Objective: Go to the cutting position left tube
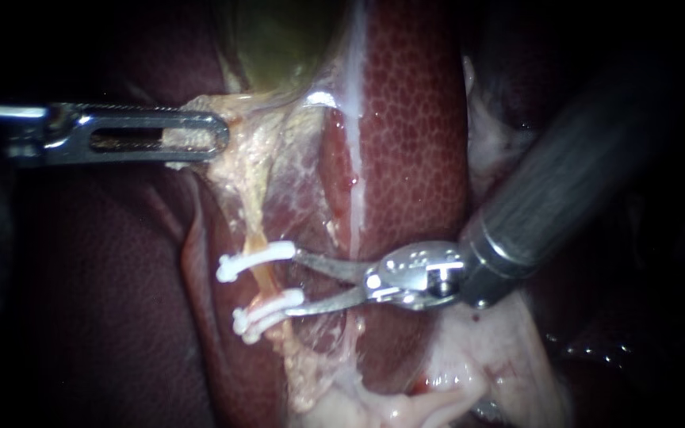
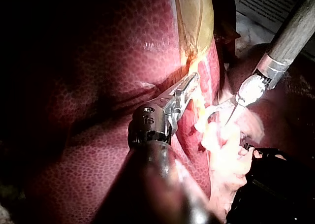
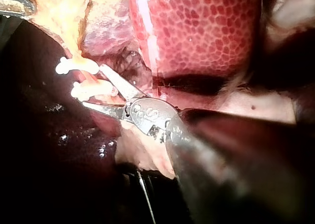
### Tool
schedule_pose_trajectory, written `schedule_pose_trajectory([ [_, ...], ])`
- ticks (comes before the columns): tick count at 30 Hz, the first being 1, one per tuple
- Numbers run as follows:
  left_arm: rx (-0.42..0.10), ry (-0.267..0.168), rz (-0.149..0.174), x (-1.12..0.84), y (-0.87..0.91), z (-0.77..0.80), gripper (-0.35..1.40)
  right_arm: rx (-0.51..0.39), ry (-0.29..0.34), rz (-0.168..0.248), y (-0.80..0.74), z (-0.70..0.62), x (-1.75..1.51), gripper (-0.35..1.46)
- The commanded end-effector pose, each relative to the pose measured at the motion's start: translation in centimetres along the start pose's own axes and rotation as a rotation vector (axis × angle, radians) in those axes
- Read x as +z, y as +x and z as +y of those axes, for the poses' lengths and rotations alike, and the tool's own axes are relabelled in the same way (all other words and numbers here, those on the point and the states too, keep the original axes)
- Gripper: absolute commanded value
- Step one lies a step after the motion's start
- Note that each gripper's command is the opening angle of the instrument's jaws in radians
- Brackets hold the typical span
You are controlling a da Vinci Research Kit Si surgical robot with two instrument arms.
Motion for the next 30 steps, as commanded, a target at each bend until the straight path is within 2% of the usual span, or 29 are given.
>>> schedule_pose_trajectory([
  [1,0.000,-0.001,0.000,0.00,0.00,0.00,-0.35,0.000,0.008,0.000,0.00,-0.01,0.04,1.43],
  [4,0.000,-0.001,0.000,0.00,0.00,-0.01,-0.35,0.001,0.026,-0.001,0.01,-0.02,0.10,1.43],
  [15,-0.001,-0.002,-0.001,0.02,0.00,-0.02,-0.35,0.000,0.036,-0.003,0.08,-0.01,0.16,1.43],
  [23,-0.001,-0.002,-0.001,0.03,0.00,-0.02,-0.35,-0.015,0.099,-0.005,0.17,-0.10,0.21,1.42],
  [30,-0.001,-0.003,-0.001,0.04,0.00,-0.03,-0.35,0.009,0.107,-0.005,0.23,-0.07,0.36,1.42],
])
